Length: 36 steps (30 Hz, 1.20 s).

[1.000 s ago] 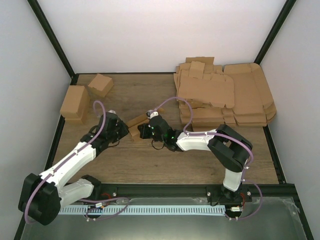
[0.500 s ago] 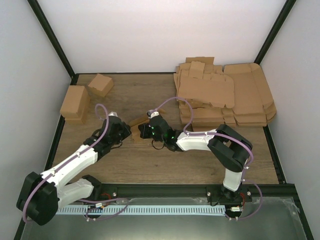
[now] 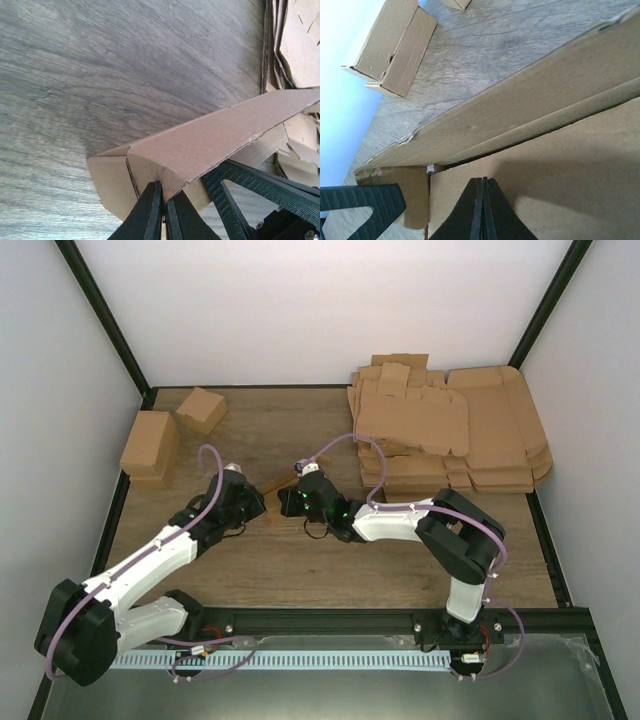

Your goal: Fold the paper box

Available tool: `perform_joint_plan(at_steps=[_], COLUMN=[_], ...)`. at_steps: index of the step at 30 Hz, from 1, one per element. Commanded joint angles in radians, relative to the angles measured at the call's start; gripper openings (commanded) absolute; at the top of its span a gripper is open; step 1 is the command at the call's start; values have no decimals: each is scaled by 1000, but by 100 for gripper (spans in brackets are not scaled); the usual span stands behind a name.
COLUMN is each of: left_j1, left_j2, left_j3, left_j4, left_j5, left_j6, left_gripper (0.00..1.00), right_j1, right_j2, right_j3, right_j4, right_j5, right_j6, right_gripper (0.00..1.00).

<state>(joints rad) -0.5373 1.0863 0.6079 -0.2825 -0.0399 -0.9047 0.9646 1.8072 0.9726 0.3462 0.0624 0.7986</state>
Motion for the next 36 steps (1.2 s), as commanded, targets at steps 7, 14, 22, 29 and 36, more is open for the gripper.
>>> perform_joint_plan(at_steps=[7, 14, 22, 29, 36], left_j1=[-12, -12, -12, -12, -12], left_j2=[89, 131, 142, 128, 137], left_j3=[51, 117, 58, 34, 79], left_j4=[-228, -299, -214, -190, -207], left_j5=[77, 54, 99, 64, 24], left_j6=[114, 157, 118, 93, 112], left_gripper=[4, 4, 4, 4, 5], right_j1=[6, 6, 6, 6, 6], right_j2=[23, 23, 23, -25, -184], right_j3=[23, 26, 26, 11, -61], right_j4=[-94, -99, -99, -109, -194], right_j5=[46, 51, 46, 10, -54], right_j6=[1, -4, -3, -44, -163], right_gripper=[1, 1, 1, 2, 17])
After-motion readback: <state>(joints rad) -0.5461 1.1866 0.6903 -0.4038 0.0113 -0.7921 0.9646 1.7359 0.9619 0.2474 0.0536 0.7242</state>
